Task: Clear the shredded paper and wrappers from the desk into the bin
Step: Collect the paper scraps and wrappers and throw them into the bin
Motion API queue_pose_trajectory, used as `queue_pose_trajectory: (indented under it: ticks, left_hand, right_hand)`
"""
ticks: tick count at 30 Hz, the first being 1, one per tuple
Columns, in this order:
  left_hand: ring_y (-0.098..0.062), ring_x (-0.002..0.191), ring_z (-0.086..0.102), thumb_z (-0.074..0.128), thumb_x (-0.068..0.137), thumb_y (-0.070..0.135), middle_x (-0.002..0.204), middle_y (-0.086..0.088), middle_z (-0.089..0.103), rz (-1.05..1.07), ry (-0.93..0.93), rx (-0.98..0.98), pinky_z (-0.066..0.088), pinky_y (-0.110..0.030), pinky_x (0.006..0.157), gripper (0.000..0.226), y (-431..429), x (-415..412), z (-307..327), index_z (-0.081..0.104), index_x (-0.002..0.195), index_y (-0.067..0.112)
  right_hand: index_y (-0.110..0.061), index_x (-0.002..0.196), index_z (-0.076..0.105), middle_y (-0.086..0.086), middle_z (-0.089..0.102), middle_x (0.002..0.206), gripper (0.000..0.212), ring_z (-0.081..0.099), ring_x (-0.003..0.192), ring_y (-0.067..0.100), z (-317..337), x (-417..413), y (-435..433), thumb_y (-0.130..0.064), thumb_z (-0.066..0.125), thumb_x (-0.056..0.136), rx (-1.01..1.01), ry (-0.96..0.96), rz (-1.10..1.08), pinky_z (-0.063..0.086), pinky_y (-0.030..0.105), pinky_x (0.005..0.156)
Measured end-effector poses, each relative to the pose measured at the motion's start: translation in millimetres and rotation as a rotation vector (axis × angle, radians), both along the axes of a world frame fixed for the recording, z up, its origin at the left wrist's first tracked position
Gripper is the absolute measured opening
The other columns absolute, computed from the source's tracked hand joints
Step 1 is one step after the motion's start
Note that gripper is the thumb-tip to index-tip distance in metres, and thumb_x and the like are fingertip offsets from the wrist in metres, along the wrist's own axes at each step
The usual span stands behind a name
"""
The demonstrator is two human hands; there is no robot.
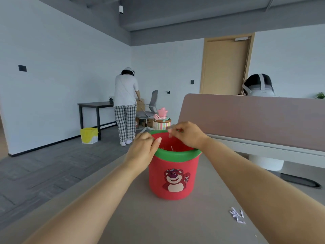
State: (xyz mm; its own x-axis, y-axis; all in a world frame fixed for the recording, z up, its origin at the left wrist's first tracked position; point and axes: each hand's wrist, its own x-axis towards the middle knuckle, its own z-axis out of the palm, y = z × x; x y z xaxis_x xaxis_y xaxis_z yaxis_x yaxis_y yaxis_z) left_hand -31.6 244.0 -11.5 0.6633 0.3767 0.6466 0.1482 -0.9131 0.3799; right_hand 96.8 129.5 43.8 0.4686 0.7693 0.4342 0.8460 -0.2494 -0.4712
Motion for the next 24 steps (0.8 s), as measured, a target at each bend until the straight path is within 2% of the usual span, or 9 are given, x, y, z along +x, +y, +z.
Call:
queue_pose_trajectory:
  ticks: [1, 4, 7, 9, 11, 13, 18, 21, 24]
  left_hand:
    - [-0.023, 0.107, 0.047, 0.037, 0.096, 0.030, 0.102, -0.010, 0.060, 0.018, -0.025, 0.012, 0.038, -0.032, 0.091, 0.043, -1.8, 1.0, -1.5, 0.066, 0.090, -0.002]
    - [-0.024, 0.106, 0.050, 0.035, 0.096, 0.032, 0.100, -0.010, 0.063, 0.069, -0.076, 0.048, 0.042, -0.032, 0.081, 0.046, -10.9, 1.0, -3.2, 0.067, 0.091, -0.001]
    - [-0.022, 0.105, 0.050, 0.020, 0.090, 0.051, 0.098, -0.007, 0.064, 0.122, -0.071, 0.095, 0.045, -0.035, 0.074, 0.068, -20.5, -0.8, -2.8, 0.068, 0.089, 0.002]
    - [-0.022, 0.105, 0.050, 0.019, 0.090, 0.050, 0.097, -0.007, 0.065, 0.131, -0.077, 0.089, 0.045, -0.035, 0.074, 0.069, -23.9, -0.7, -3.2, 0.068, 0.086, 0.002]
    - [-0.024, 0.105, 0.049, 0.032, 0.096, 0.037, 0.097, -0.009, 0.065, 0.119, -0.089, 0.076, 0.044, -0.036, 0.077, 0.052, -27.6, 1.0, -4.5, 0.067, 0.085, 0.000]
    - [-0.025, 0.103, 0.050, 0.035, 0.097, 0.031, 0.096, -0.011, 0.065, 0.084, -0.104, 0.082, 0.043, -0.036, 0.079, 0.046, -32.6, 4.4, -4.8, 0.066, 0.086, 0.000]
    - [-0.028, 0.103, 0.053, 0.037, 0.095, 0.034, 0.102, -0.012, 0.062, 0.045, -0.135, 0.029, 0.041, -0.037, 0.086, 0.038, -40.3, 8.1, 0.6, 0.060, 0.092, 0.004]
    - [-0.030, 0.117, 0.051, 0.034, 0.086, 0.036, 0.110, -0.011, 0.063, 0.043, -0.293, 0.156, 0.033, -0.037, 0.101, 0.040, -57.8, 6.9, 0.7, 0.061, 0.096, 0.007]
    - [-0.025, 0.118, 0.048, 0.042, 0.085, 0.027, 0.111, -0.009, 0.062, -0.141, -0.342, 0.295, 0.033, -0.036, 0.102, 0.027, -97.9, 10.6, -15.8, 0.059, 0.095, 0.009]
  right_hand:
    - [-0.018, 0.077, 0.070, 0.004, 0.071, 0.095, 0.022, 0.060, 0.084, 0.017, 2.6, -1.4, -2.5, -0.032, 0.055, 0.088, 0.012, -0.003, 0.000, 0.046, 0.030, 0.081]
    - [-0.016, 0.073, 0.068, -0.002, 0.068, 0.065, 0.017, 0.058, 0.061, 0.007, 5.1, -3.7, -9.4, -0.028, 0.063, 0.083, -0.002, 0.026, -0.002, 0.049, 0.025, 0.072]
    - [-0.020, 0.066, 0.063, -0.007, 0.062, 0.054, 0.022, 0.055, 0.051, -0.001, 2.3, -2.2, -12.8, -0.029, 0.060, 0.085, -0.039, 0.004, -0.028, 0.049, 0.022, 0.066]
    - [-0.014, 0.079, 0.068, -0.003, 0.068, 0.066, 0.021, 0.061, 0.064, 0.006, 0.7, -1.1, -16.0, -0.018, 0.050, 0.091, -0.074, 0.001, -0.010, 0.049, 0.026, 0.076]
    - [-0.014, 0.099, 0.068, 0.004, 0.070, 0.099, 0.029, 0.062, 0.094, 0.016, -0.7, -1.3, -22.2, -0.004, 0.042, 0.091, -0.105, -0.030, -0.013, 0.045, 0.027, 0.091]
    - [-0.016, 0.109, 0.065, 0.005, 0.064, 0.119, 0.034, 0.056, 0.110, 0.020, -1.2, -2.8, -31.8, -0.001, 0.041, 0.090, -0.077, -0.059, -0.028, 0.038, 0.023, 0.093]
    - [-0.010, 0.113, 0.061, 0.008, 0.066, 0.117, 0.027, 0.058, 0.109, 0.021, -4.8, -1.4, -69.8, -0.009, 0.050, 0.089, 0.098, -0.108, -0.083, 0.037, 0.020, 0.090]
    - [-0.008, 0.113, 0.060, 0.008, 0.066, 0.115, 0.027, 0.059, 0.107, 0.022, -14.1, 2.7, -104.3, -0.007, 0.053, 0.087, 0.145, -0.125, -0.131, 0.036, 0.017, 0.086]
    - [-0.008, 0.112, 0.059, 0.009, 0.065, 0.112, 0.028, 0.058, 0.103, 0.023, -30.6, 4.8, -146.9, -0.005, 0.054, 0.086, 0.151, -0.121, -0.205, 0.034, 0.013, 0.081]
